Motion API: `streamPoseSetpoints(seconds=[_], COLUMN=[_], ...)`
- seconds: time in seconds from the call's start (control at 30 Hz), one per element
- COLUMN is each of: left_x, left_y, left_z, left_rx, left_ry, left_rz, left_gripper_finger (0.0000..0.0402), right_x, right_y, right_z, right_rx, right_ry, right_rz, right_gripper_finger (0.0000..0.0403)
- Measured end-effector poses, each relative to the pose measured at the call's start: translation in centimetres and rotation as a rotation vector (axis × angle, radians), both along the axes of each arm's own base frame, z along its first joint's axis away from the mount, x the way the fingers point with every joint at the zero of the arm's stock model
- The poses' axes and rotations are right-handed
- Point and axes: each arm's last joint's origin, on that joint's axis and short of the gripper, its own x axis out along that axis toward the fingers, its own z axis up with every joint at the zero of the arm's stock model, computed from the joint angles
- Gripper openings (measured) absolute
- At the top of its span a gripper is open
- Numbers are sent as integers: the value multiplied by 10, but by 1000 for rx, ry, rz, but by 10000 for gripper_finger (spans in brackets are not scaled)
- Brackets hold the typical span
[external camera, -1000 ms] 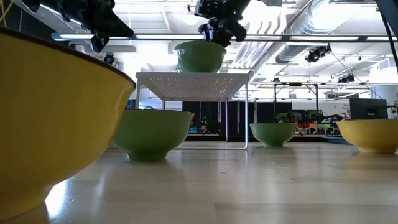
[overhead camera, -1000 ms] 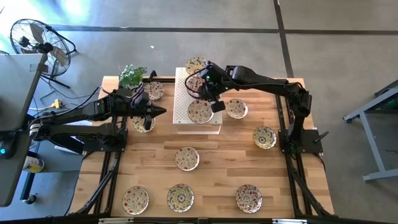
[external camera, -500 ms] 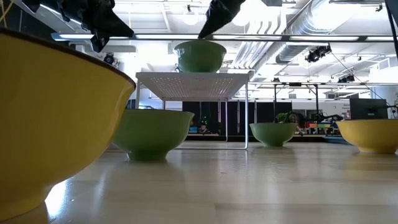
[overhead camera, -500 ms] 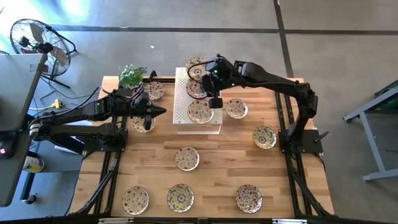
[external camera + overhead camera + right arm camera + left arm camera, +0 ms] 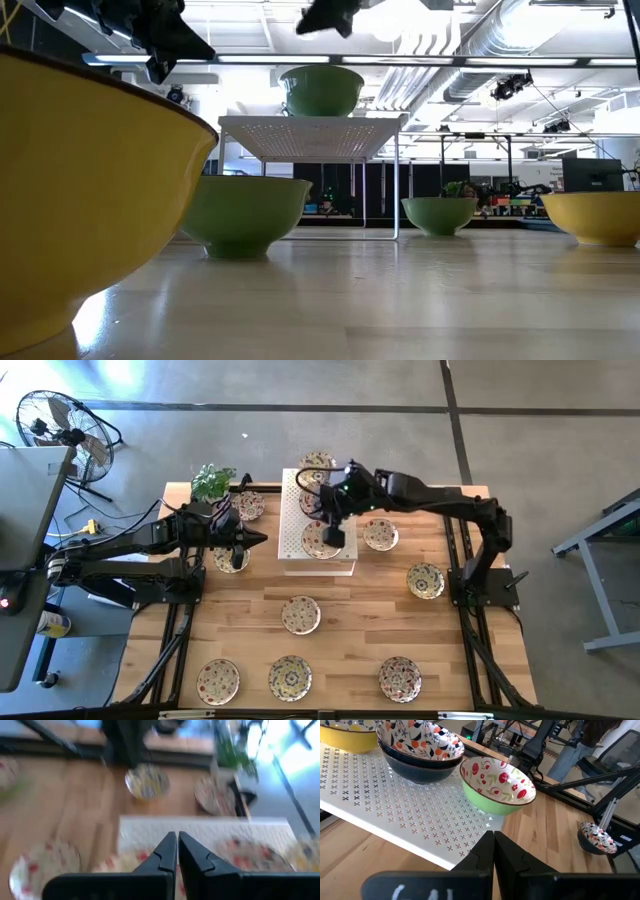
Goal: Pick & Place Mini bowls
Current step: Stack the red patterned bowl on top of the red patterned bowl on the shelf
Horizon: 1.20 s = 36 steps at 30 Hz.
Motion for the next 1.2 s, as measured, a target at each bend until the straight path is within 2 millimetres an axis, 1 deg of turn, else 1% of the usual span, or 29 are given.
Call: streamPoseSetpoints(seconds=[0.13,0.2,0.27,0.37,0.43,0.53,0.7,0.8,0.97,1.07,1.13,1.2], left_x=[0,0,0,0,0,0,0,0,5,9,11,12], left_y=[0,0,0,0,0,0,1,1,1,2,2,2], left_z=[0,0,0,0,0,0,1,1,-5,-9,-10,-11], left_rx=[8,9,10,6,5,8,9,-36,-80,-89,-94,-110], left_ry=[2,2,2,4,5,-1,-5,-13,23,53,61,65], left_rz=[-2,-2,-2,-1,-2,0,38,51,2,-1,-4,-5], left_gripper_finger=[1,1,1,1,1,1,1,1,1,1,1,1], right_x=[5,1,-5,-22,-35,-56,-88,-103,-123,-134,-140,-145], right_y=[11,15,16,19,20,21,26,29,33,37,43,51], right_z=[-12,-18,-19,-17,-16,-13,-4,1,3,-6,-18,-32], right_rx=[57,82,100,109,101,83,72,72,86,125,180,197], right_ry=[-175,-250,-349,-462,-508,-542,-597,-620,-640,-630,-606,-579], right_rz=[15,3,-23,-59,-106,-175,-250,-253,-211,-151,-119,-94], right_gripper_finger=[4,1,2,1,1,1,2,1,1,1,1,1])
